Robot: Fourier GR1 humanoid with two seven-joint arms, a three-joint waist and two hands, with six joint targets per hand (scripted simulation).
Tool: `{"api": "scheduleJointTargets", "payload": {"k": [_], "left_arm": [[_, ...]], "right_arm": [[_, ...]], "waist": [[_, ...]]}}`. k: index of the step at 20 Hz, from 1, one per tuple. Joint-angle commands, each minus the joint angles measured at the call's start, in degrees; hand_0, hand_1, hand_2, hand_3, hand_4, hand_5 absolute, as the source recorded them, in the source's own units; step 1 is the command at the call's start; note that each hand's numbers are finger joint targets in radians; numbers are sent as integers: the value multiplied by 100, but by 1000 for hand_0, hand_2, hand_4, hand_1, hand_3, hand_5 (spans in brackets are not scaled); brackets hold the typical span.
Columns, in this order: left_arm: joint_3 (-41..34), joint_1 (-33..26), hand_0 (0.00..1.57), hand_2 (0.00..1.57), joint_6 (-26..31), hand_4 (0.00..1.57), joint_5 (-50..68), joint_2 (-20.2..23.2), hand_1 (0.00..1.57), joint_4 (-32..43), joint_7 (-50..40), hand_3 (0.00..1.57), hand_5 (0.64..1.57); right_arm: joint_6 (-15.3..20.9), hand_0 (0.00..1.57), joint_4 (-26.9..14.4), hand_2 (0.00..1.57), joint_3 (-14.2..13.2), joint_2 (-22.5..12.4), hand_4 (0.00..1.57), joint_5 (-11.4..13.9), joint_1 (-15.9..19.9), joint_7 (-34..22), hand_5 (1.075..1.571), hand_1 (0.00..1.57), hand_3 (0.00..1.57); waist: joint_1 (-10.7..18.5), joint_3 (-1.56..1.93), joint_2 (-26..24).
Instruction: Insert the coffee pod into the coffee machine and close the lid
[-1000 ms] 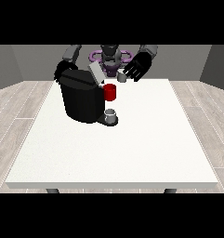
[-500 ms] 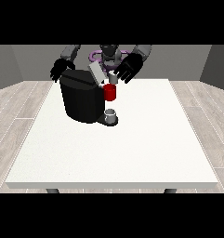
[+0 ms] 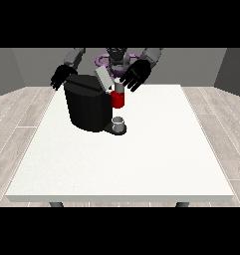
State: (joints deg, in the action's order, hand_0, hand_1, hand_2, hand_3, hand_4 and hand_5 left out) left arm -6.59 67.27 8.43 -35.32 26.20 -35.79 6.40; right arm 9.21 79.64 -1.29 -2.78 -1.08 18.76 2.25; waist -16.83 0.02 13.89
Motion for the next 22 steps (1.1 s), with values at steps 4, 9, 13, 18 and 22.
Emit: {"api": "scheduleJointTargets", "payload": {"k": [4,9,13,18,22], "left_arm": [[24,-90,1183,1251,-40,499,-77,-18,1183,40,275,1180,1571],[75,-83,1198,1271,-166,505,-152,-239,1198,27,130,1200,1571],[30,32,1160,1244,-34,506,-161,-146,1160,44,-48,1185,1571],[35,-21,1221,1275,-165,488,-220,-239,1221,130,41,1199,1571],[-31,-60,1221,1265,-100,485,-198,-131,1221,168,144,1171,1571]], "right_arm": [[24,0,105,0,-126,-47,530,-81,28,-115,1571,0,0],[21,0,23,0,9,184,518,-74,-212,242,1571,0,0],[-128,0,-95,0,-145,1,538,-142,-236,363,1571,0,0],[-60,0,110,0,-241,-100,462,-208,51,-137,1571,0,0],[-66,0,124,0,-171,-33,448,-159,-138,103,1571,0,0]], "waist": [[1,-2,110],[-30,0,97],[25,2,57],[-38,-1,121],[-20,-1,151]]}}
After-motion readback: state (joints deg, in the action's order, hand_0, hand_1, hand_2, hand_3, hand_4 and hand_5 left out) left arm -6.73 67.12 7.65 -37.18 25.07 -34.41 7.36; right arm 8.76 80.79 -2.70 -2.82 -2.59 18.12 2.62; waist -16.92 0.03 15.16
